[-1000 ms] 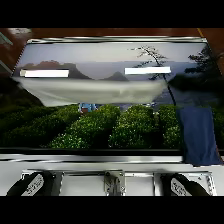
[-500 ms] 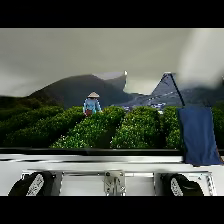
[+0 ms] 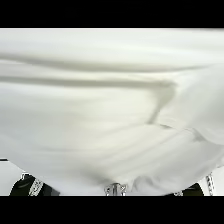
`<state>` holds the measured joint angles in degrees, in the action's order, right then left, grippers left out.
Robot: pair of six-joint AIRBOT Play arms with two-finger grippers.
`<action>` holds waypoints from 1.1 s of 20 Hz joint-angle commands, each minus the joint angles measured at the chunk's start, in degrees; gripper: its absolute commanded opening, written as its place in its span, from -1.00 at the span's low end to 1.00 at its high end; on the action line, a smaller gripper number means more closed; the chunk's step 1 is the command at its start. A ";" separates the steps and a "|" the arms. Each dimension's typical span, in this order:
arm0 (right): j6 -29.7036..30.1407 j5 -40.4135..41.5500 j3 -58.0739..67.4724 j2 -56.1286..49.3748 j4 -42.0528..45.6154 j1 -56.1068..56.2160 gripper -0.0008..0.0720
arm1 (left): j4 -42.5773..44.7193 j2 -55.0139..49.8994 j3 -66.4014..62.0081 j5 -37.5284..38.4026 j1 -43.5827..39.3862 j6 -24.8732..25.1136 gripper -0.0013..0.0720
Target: Fold the shirts.
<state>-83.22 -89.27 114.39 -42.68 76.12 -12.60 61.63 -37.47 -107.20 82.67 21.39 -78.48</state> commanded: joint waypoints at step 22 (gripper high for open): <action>-2.54 58.99 -32.57 -58.31 -14.51 11.76 -0.80 | -4.20 -64.00 19.08 -27.02 -8.79 7.28 -0.85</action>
<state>-85.73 -33.04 81.54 -97.58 64.05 -1.10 57.69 -97.06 -86.91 57.80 13.32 -71.68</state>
